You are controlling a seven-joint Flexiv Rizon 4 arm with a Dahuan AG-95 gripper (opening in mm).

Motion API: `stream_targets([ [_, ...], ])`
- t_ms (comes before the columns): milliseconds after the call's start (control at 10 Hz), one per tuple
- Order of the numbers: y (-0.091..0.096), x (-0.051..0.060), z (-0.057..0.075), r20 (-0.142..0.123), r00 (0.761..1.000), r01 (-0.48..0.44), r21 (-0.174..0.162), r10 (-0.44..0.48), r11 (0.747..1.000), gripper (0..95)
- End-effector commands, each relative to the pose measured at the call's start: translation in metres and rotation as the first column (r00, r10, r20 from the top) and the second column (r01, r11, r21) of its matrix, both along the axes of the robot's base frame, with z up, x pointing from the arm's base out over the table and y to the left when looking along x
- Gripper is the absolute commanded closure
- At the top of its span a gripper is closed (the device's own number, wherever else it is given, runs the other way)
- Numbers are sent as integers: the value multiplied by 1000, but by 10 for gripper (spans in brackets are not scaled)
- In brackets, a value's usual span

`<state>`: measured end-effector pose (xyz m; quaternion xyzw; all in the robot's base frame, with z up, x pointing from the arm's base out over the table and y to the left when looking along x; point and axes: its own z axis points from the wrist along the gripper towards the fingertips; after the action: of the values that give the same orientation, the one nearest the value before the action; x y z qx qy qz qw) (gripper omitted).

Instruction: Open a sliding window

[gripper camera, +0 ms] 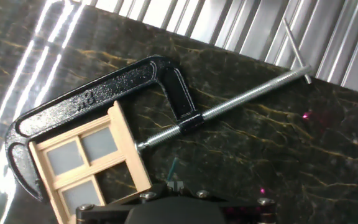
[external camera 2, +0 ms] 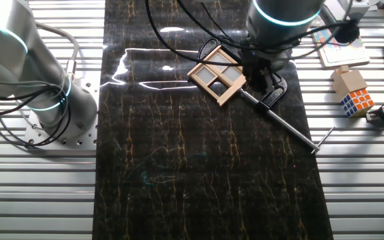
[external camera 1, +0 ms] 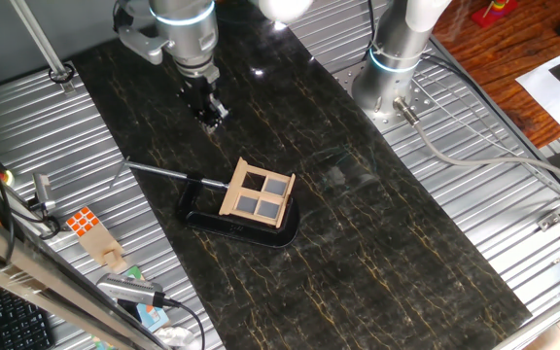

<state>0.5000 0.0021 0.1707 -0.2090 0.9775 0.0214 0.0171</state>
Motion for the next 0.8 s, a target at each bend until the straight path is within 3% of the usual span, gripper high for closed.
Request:
stream_targets([
  [100,11,2,-2,8,1000,20,-83,-20,996,950],
  [200,31,5,-5,5,1000,3,-109,-2,994,950],
  [300,37,5,-5,3,1000,-20,-130,20,991,950],
  [800,63,5,-5,-6,994,-109,-157,110,982,950],
])
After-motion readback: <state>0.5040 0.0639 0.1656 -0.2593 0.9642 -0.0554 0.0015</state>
